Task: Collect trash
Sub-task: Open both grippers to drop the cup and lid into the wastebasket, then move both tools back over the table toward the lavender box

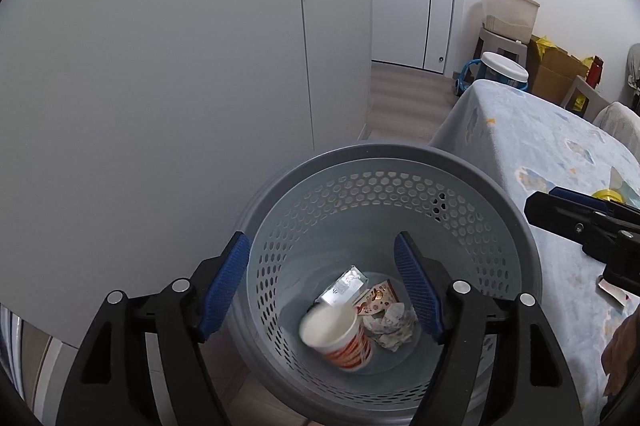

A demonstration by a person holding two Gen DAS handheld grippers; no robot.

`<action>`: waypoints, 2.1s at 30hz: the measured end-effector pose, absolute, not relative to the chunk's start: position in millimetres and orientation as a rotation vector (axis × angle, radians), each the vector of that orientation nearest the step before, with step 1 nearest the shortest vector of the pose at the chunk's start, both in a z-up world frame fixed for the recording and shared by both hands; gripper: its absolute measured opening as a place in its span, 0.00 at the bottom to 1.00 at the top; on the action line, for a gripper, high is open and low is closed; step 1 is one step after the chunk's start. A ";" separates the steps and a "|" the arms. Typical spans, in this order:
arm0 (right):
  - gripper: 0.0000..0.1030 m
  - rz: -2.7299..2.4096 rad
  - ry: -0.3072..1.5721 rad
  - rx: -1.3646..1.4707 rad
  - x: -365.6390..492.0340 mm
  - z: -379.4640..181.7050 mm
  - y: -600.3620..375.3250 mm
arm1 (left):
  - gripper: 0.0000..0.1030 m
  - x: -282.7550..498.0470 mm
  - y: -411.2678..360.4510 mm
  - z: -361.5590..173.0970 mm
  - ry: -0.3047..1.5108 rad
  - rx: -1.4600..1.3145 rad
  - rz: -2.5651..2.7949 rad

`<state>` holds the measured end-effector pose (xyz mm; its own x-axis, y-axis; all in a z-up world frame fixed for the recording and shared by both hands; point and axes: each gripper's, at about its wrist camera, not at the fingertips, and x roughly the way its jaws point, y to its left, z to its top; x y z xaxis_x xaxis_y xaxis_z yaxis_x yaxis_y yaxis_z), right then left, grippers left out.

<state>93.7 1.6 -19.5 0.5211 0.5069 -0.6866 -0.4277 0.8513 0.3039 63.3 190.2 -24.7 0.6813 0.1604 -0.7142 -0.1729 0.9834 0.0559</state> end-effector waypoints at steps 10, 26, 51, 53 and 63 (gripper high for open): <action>0.55 0.564 0.854 0.101 91.2 -19.2 1.2 | 0.70 62.2 192.2 -24.2 0.800 -0.016 0.190; 0.55 0.561 0.851 0.096 86.8 -18.0 2.0 | 0.70 61.7 189.8 -24.6 0.797 -0.012 0.194; 0.59 0.491 0.812 0.082 62.9 -4.9 -35.7 | 0.70 56.5 165.1 -12.9 0.754 -0.017 0.117; 0.60 0.476 0.808 0.094 59.7 -2.4 -45.7 | 0.70 55.8 159.0 -12.4 0.751 -0.016 0.104; 0.63 0.358 0.770 0.149 39.1 11.7 -106.0 | 0.70 51.4 121.0 -6.0 0.743 -0.011 0.005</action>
<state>39.1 -106.0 11.7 0.6616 0.3687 -0.6529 -0.2611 0.9295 0.2603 51.4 121.0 -6.0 0.7364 0.0009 -0.6765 -0.0090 0.9999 -0.0084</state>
